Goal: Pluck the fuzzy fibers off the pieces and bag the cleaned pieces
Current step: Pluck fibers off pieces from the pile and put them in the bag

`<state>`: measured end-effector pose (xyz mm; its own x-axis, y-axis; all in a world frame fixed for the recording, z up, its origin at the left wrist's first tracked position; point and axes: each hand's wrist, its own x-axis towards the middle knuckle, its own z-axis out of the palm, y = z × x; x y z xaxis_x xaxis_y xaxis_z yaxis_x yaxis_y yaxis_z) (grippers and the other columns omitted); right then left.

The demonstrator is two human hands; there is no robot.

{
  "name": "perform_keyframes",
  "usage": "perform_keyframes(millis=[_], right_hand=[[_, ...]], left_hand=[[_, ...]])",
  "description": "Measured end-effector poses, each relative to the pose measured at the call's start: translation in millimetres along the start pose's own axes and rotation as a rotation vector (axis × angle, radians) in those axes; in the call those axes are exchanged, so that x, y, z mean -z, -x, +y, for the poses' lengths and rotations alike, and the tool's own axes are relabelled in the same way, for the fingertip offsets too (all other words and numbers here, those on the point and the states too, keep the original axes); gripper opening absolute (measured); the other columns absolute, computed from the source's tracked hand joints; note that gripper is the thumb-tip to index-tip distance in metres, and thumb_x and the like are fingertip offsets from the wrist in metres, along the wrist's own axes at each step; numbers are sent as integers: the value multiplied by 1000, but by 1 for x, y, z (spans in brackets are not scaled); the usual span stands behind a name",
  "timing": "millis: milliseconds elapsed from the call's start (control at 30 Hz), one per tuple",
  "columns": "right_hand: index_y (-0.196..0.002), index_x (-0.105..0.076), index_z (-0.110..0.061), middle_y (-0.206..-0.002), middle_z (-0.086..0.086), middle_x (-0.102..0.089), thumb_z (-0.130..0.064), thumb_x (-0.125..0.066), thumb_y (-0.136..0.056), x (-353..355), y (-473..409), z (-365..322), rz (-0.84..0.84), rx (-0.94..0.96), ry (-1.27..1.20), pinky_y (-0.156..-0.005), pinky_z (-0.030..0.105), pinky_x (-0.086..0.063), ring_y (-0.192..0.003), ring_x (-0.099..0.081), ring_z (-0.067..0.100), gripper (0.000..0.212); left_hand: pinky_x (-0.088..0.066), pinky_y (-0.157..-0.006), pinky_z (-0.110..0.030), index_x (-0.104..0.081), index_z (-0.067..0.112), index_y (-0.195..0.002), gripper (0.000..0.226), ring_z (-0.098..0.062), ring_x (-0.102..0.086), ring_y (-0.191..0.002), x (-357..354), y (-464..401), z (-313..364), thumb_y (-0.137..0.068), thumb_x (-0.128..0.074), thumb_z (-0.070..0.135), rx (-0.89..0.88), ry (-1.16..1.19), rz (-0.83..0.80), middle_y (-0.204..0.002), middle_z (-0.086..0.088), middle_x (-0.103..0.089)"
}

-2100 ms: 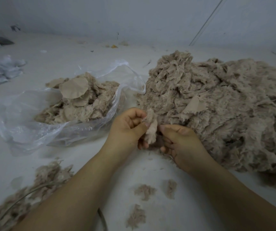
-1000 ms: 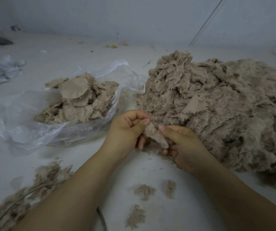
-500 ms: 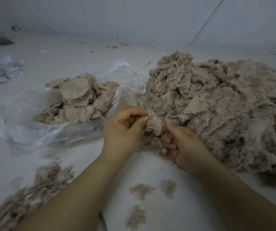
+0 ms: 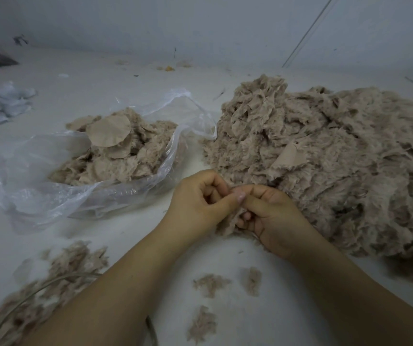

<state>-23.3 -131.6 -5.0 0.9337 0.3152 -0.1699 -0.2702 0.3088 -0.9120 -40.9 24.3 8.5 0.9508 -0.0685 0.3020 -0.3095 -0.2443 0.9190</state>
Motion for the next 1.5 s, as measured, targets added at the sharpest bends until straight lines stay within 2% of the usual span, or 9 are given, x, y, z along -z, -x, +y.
perform_keyframes(millis=[133,533,667,800,1000,1133,1267,1367,1500], right_hand=[[-92,-65,-1,-71,7,-67,-26,-70,-74,1,1,-1,-58,17,-12,-58,25,-56,-58,-61,10,31],[-94,-71,-1,-65,4,-59,-22,-73,-70,0,-1,-1,-18,11,-93,-51,19,-52,-48,-47,4,32],[-73,-74,-11,-60,3,-52,-24,-73,-74,3,-2,1,-35,19,-82,-52,20,-52,-48,-48,4,13],[-68,-74,-14,-56,-1,-56,-25,-70,-76,1,-1,0,-42,23,-83,-53,21,-53,-48,-47,4,14],[-74,-68,-6,-57,4,-50,-27,-62,-88,-2,-1,-2,85,15,-144,-44,23,-49,-42,-43,7,26],[-84,-69,-4,-58,5,-50,-41,-71,-73,-2,0,-3,23,14,-96,-46,24,-49,-48,-46,10,39],[-78,-71,-6,-58,6,-45,-6,-65,-88,-1,1,-2,7,11,11,-46,20,-48,-45,-45,8,12],[-59,-73,-16,-54,1,-48,-1,-57,-94,-1,0,-3,30,6,5,-44,20,-47,-41,-43,5,41],[-52,-68,-17,-53,-1,-49,-6,-55,-96,-2,1,-3,43,15,-40,-44,21,-48,-40,-40,5,47]], left_hand=[[-46,-47,-34,-64,3,-74,29,-19,-53,-47,-1,-1,-2,-72,-86,22,130,-12,-127,-59,-17,-64],[-32,-35,-20,-62,9,-71,24,-18,-45,-34,7,-8,2,-92,-53,2,429,291,-10,-48,-6,-54],[-33,-35,-21,-61,11,-80,27,-20,-50,-40,5,-5,2,-82,-75,35,353,192,-94,-58,-8,-58],[-33,-34,-16,-61,8,-76,16,-11,-51,-36,2,-2,3,-88,-71,13,341,193,-107,-56,-6,-62],[-31,-37,-22,-68,10,-66,30,-20,-44,-38,8,-5,2,-95,-60,18,431,334,-56,-54,-13,-59],[-32,-33,-20,-69,13,-63,33,-17,-46,-35,6,-4,1,-95,-61,18,394,318,-39,-52,-11,-58],[-34,-34,-21,-68,10,-65,30,-21,-48,-37,6,-5,1,-93,-62,17,383,325,-32,-55,-16,-58],[-32,-34,-21,-63,12,-59,34,-21,-46,-35,6,-6,0,-93,-61,15,402,342,-20,-51,-13,-55],[-31,-33,-21,-64,7,-67,34,-23,-46,-32,9,-6,1,-91,-64,30,422,381,-139,-54,-17,-53]])
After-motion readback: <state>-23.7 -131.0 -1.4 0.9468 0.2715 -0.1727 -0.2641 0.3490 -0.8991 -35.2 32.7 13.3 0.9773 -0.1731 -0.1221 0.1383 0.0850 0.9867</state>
